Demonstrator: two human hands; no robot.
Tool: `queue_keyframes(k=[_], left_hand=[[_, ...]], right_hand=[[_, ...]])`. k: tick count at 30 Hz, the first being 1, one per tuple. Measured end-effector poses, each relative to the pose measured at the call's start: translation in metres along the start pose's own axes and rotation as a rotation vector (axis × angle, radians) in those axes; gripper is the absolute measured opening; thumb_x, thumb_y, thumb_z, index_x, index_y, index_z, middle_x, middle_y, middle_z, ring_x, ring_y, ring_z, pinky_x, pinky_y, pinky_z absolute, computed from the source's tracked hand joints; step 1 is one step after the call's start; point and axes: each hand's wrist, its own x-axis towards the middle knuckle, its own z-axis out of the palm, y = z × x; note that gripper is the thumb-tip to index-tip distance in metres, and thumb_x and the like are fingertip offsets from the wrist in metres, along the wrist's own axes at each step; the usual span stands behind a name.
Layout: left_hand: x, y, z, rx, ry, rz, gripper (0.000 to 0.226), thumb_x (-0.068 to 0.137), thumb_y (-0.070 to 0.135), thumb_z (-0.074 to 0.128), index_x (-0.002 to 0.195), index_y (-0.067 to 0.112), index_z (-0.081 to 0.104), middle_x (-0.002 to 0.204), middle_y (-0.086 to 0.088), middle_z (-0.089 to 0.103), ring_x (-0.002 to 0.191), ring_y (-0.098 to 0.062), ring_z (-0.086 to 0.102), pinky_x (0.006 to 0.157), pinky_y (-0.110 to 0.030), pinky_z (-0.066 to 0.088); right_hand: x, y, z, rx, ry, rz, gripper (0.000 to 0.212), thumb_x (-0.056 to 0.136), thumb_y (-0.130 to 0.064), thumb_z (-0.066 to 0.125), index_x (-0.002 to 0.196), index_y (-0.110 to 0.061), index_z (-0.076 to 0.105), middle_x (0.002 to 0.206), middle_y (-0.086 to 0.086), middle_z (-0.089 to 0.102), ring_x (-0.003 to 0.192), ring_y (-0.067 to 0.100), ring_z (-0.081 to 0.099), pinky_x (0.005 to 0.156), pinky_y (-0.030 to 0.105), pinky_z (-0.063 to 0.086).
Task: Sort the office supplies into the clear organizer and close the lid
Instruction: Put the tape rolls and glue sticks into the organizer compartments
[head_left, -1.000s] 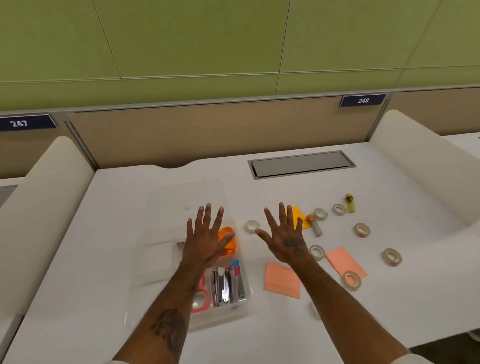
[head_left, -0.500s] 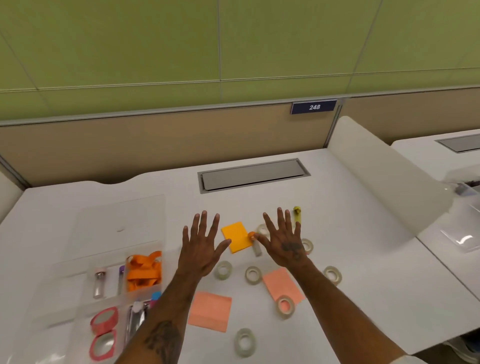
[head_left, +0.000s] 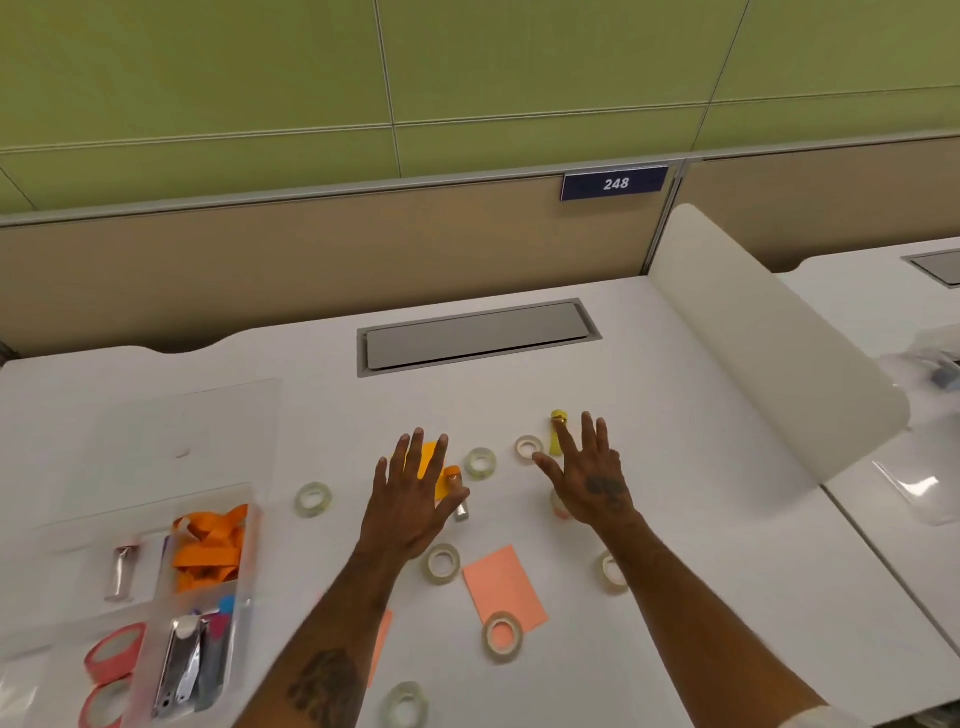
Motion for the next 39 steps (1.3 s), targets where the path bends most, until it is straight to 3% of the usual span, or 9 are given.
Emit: queue_keyframes(k=[6, 10, 13, 17, 22, 26, 33, 39], left_hand=[[0.003, -0.004, 0.008, -0.038, -0.060, -0.051, 0.087, 0.085, 0.076, 0.006, 0.156, 0.026, 0.001, 0.164, -0.006, 0.003, 0.151, -0.025, 0.004, 0.119, -0.047, 0.018], [0.007, -0.008, 0.011, -0.023, -0.068, -0.076, 0.085, 0.088, 0.072, 0.016, 0.155, 0.020, 0.013, 0.162, -0.007, 0.015, 0.149, -0.025, 0.014, 0.117, -0.043, 0.023], [0.010, -0.007, 0.013, -0.042, -0.068, -0.091, 0.077, 0.093, 0.067, 0.031, 0.152, 0.017, 0.027, 0.157, -0.007, 0.028, 0.141, -0.028, 0.028, 0.106, -0.042, 0.036], [0.014, -0.002, 0.016, -0.030, -0.132, -0.132, 0.073, 0.094, 0.065, 0.033, 0.151, 0.019, 0.026, 0.146, -0.005, 0.037, 0.125, -0.027, 0.041, 0.090, -0.040, 0.045], [0.022, 0.009, 0.019, -0.262, -0.155, -0.242, 0.075, 0.092, 0.063, 0.043, 0.150, 0.017, 0.027, 0.139, -0.008, 0.042, 0.115, -0.032, 0.054, 0.087, -0.039, 0.047], [0.031, 0.018, 0.021, -0.309, -0.196, -0.305, 0.075, 0.090, 0.063, 0.047, 0.148, 0.019, 0.029, 0.138, -0.007, 0.041, 0.114, -0.034, 0.055, 0.089, -0.041, 0.048], [0.035, 0.030, 0.020, -0.336, -0.252, -0.311, 0.055, 0.095, 0.041, 0.052, 0.141, 0.016, 0.036, 0.135, -0.010, 0.046, 0.119, -0.032, 0.052, 0.093, -0.042, 0.046], [0.027, 0.019, -0.006, -0.471, -0.147, -0.307, 0.041, 0.092, 0.030, 0.055, 0.129, 0.018, 0.041, 0.126, -0.006, 0.056, 0.111, -0.033, 0.056, 0.085, -0.039, 0.045]], right_hand=[[0.036, 0.006, 0.008, 0.085, 0.002, 0.053, 0.058, 0.100, -0.048, 0.033, 0.152, -0.026, 0.020, 0.157, 0.012, 0.020, 0.136, 0.034, 0.032, 0.101, 0.047, 0.043], [0.061, 0.002, 0.009, 0.195, -0.038, 0.146, 0.055, 0.099, -0.050, 0.033, 0.150, -0.030, 0.023, 0.134, 0.016, 0.042, 0.114, 0.035, 0.054, 0.093, 0.042, 0.046], [0.073, 0.003, 0.014, 0.256, -0.140, 0.198, 0.061, 0.096, -0.048, 0.042, 0.150, -0.031, 0.018, 0.132, 0.015, 0.039, 0.114, 0.038, 0.054, 0.096, 0.042, 0.044], [0.080, 0.003, 0.019, 0.339, -0.176, 0.243, 0.061, 0.087, -0.022, 0.047, 0.144, -0.028, 0.027, 0.125, 0.015, 0.042, 0.110, 0.040, 0.053, 0.087, 0.038, 0.042], [0.074, 0.010, 0.014, 0.412, -0.031, 0.262, 0.054, 0.081, -0.027, 0.055, 0.130, -0.027, 0.032, 0.112, 0.010, 0.052, 0.093, 0.035, 0.057, 0.077, 0.036, 0.040], [0.068, 0.017, 0.008, 0.449, 0.120, 0.257, 0.051, 0.082, -0.026, 0.058, 0.126, -0.029, 0.032, 0.108, 0.008, 0.054, 0.078, 0.024, 0.048, 0.071, 0.034, 0.039], [0.053, 0.028, -0.003, 0.419, 0.221, 0.193, 0.046, 0.089, -0.028, 0.057, 0.129, -0.024, 0.036, 0.115, 0.009, 0.058, 0.094, 0.031, 0.060, 0.080, 0.037, 0.047], [0.039, 0.012, -0.009, 0.447, 0.271, 0.093, 0.044, 0.088, -0.022, 0.059, 0.127, -0.022, 0.039, 0.115, 0.009, 0.057, 0.092, 0.031, 0.060, 0.079, 0.036, 0.046]])
